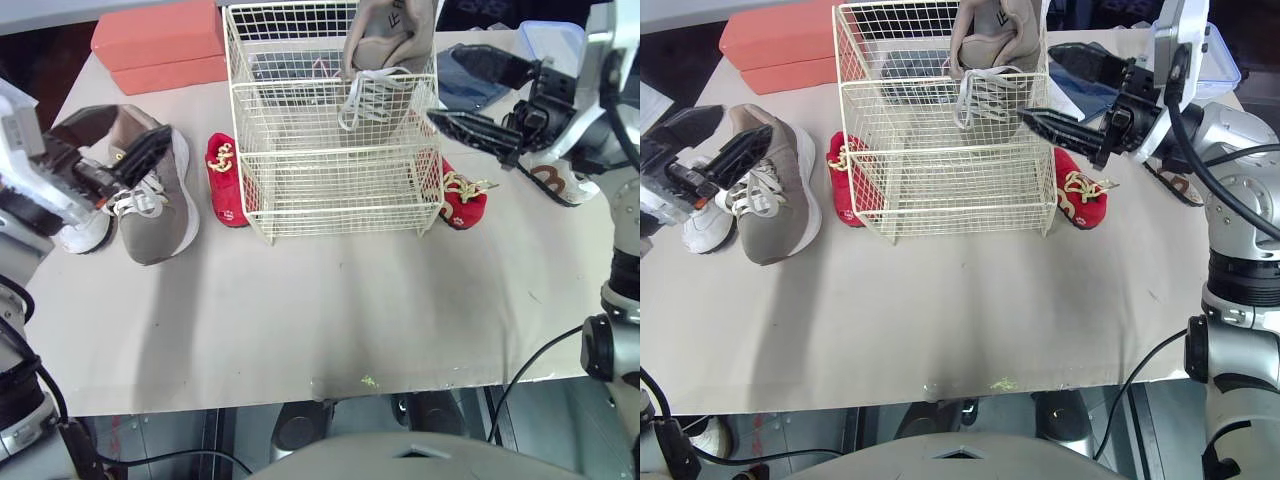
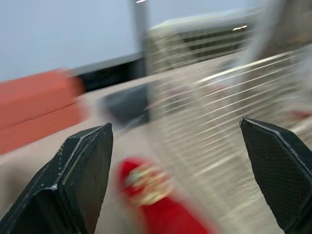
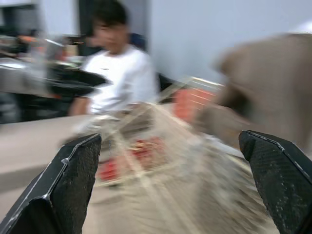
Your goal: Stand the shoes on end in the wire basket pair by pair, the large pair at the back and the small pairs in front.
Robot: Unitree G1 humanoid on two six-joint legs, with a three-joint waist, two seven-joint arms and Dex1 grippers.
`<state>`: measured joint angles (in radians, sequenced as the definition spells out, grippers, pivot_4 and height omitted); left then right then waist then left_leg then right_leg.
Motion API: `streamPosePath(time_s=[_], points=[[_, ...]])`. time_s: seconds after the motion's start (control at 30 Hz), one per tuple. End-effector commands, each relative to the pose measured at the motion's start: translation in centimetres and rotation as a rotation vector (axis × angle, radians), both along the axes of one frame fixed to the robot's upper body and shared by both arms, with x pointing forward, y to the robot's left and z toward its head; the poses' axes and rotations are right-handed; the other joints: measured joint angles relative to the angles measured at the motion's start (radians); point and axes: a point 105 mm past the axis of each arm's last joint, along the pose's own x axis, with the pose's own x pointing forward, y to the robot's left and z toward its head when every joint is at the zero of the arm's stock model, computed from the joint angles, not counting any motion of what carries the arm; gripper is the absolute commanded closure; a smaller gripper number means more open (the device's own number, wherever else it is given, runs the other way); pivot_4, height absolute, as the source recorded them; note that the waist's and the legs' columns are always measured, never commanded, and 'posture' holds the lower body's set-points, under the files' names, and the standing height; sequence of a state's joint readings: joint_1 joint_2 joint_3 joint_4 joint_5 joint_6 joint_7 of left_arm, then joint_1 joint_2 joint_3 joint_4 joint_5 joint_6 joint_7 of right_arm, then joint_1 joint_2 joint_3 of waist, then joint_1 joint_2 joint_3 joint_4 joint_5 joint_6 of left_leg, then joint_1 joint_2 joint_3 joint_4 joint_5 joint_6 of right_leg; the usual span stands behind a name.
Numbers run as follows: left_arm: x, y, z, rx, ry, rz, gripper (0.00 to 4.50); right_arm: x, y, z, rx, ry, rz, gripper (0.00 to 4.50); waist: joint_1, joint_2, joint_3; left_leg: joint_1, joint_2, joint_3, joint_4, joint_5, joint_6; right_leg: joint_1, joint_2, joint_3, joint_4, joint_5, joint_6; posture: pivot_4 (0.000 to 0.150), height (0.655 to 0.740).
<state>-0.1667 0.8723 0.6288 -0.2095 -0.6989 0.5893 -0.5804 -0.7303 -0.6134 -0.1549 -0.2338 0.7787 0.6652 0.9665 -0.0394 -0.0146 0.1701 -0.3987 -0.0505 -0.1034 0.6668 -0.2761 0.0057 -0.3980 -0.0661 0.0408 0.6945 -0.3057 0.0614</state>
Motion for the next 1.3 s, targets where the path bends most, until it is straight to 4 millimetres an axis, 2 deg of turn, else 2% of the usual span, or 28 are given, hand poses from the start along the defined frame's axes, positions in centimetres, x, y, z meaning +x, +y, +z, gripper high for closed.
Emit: streamPosePath(time_s=[0.03,0.23,0.47,0.77,0.9,1.0,1.1,1.17,1.23,1.3], points=[[1.3,3.2,-1.9,0.042,0.053,0.144,0.00,-1.9,0.9,0.2,-0.044,-0.023,0.071,0.05,0.002,0.000,0.000,0.000,0.000,0.000,0.000,0.000,0.000,0.000,0.000,0.000,0.000,0.000,0.000,0.150,0.7400],[3.4,7.2,-3.5,-0.001,0.107,0.304,0.00,-2.7,2.0,-0.4,-0.139,-0.075,0.081,0.05,0.007,-0.003,0.000,-0.001,-0.001,-0.002,0.001,0.000,0.000,0.000,-0.001,-0.002,0.000,0.000,0.000,0.150,0.7400],[3.9,8.9,-5.3,-0.091,0.168,0.360,0.00,-3.0,2.7,0.5,-0.152,-0.177,0.075,0.05,-0.002,-0.003,0.000,-0.002,-0.002,-0.001,0.000,0.000,0.000,-0.001,-0.002,-0.002,0.000,0.000,0.000,0.150,0.7400],[5.0,9.3,-7.3,-0.209,0.230,0.375,0.00,-2.8,2.8,0.5,-0.158,-0.195,0.070,0.05,0.000,-0.003,0.000,-0.002,-0.002,-0.002,0.001,0.000,0.000,-0.001,-0.002,-0.002,0.001,0.000,0.000,0.150,0.7400],[5.5,8.8,-8.5,-0.297,0.291,0.339,0.00,-2.8,2.9,0.7,-0.150,-0.201,0.077,0.05,0.000,-0.003,0.000,-0.001,-0.002,-0.002,0.001,0.000,0.000,-0.001,-0.002,-0.002,0.001,0.000,0.000,0.150,0.7400],[5.9,8.0,-9.3,-0.377,0.334,0.313,0.92,-2.7,3.1,0.7,-0.148,-0.203,0.084,0.00,0.000,-0.004,-0.001,-0.001,-0.002,-0.002,0.001,0.000,0.000,-0.001,-0.002,-0.002,0.002,0.000,0.000,0.150,0.7400],[6.0,7.0,-10.3,-0.395,0.390,0.276,2.10,-2.7,3.2,0.8,-0.145,-0.205,0.087,0.00,0.000,-0.004,-0.001,-0.001,-0.002,-0.002,0.002,0.000,0.000,-0.001,-0.002,-0.003,0.002,0.000,0.000,0.150,0.7400],[5.9,6.4,-10.8,-0.390,0.422,0.256,3.12,-2.7,3.2,0.8,-0.142,-0.206,0.086,0.00,-0.001,-0.003,-0.001,-0.001,-0.002,-0.002,0.002,0.000,0.000,-0.001,-0.002,-0.002,0.002,0.000,0.000,0.150,0.7400],[5.8,6.2,-10.9,-0.389,0.437,0.252,3.76,-2.7,3.2,0.8,-0.140,-0.207,0.085,0.00,0.000,-0.003,-0.001,-0.001,-0.002,-0.002,0.002,0.000,0.000,-0.001,-0.002,-0.002,0.002,0.000,0.000,0.150,0.7400],[5.7,6.1,-10.9,-0.386,0.437,0.256,3.87,-2.7,3.2,0.9,-0.137,-0.208,0.081,0.00,0.000,-0.003,-0.001,-0.001,-0.003,-0.002,0.002,0.000,0.000,-0.001,-0.003,-0.002,0.002,0.000,0.000,0.150,0.7400]])
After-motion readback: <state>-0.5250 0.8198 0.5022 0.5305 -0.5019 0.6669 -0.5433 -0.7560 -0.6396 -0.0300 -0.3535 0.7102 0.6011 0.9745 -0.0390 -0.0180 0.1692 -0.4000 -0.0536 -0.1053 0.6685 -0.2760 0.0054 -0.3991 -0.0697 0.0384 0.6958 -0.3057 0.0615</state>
